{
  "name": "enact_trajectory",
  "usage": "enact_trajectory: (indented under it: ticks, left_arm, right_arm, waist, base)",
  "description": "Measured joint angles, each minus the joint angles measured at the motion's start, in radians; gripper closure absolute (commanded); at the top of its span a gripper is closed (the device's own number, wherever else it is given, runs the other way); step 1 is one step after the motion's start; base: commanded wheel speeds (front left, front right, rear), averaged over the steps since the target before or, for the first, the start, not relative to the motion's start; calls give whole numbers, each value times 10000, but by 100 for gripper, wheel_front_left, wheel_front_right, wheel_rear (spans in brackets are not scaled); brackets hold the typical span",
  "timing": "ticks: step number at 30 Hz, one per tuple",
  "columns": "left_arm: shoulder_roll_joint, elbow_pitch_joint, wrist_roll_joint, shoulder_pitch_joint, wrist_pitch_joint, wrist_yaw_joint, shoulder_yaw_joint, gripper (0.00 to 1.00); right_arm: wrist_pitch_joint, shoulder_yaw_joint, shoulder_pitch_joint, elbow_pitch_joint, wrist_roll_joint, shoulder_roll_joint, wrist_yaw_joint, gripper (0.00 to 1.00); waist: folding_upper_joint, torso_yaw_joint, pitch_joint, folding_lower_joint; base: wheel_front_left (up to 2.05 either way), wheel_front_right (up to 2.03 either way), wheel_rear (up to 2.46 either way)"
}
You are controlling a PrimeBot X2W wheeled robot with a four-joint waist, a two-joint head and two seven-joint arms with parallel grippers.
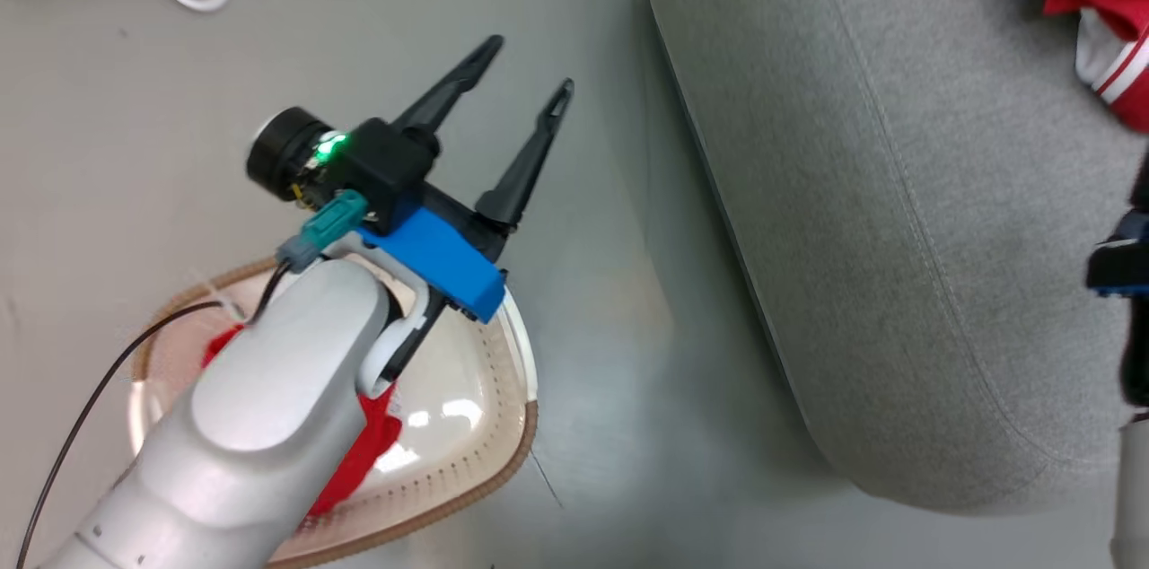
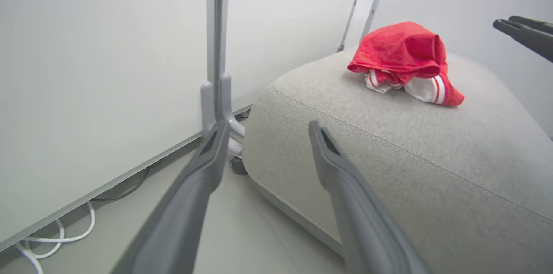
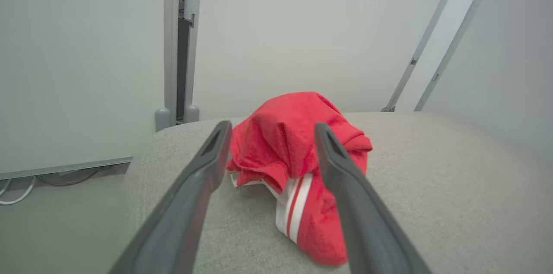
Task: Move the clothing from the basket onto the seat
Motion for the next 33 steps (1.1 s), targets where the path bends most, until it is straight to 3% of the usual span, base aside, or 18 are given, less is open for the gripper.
enact_trajectory:
  ticks: [10, 13, 22, 33]
  left_arm:
    - [-136, -966, 485, 2298, -23, 698, 2995, 0]
    - [-259, -1216, 756, 3098, -27, 734, 3894, 0]
    - [-669, -1820, 1762, 5266, -27, 261, 5760, 0]
    - [-1544, -1904, 2706, 7334, -27, -470, 7127, 0]
  right_arm:
    - [0, 2265, 1094, -1300, 21, 497, 0, 0]
    - [0, 2732, 1428, -1488, 67, 598, 0, 0]
    - [0, 3647, 2577, -1567, 433, 915, 0, 0]
    - [0, 3764, 4094, -1035, 725, 1260, -2, 0]
  waist:
    - [0, 976, -2020, -1]
    - [0, 1374, -2522, -1]
    - [0, 2370, -3779, 0]
    - [0, 2839, -4808, 0]
  base:
    - [0, 0, 0]
    - [0, 0, 0]
    - [0, 0, 0]
    - [0, 0, 0]
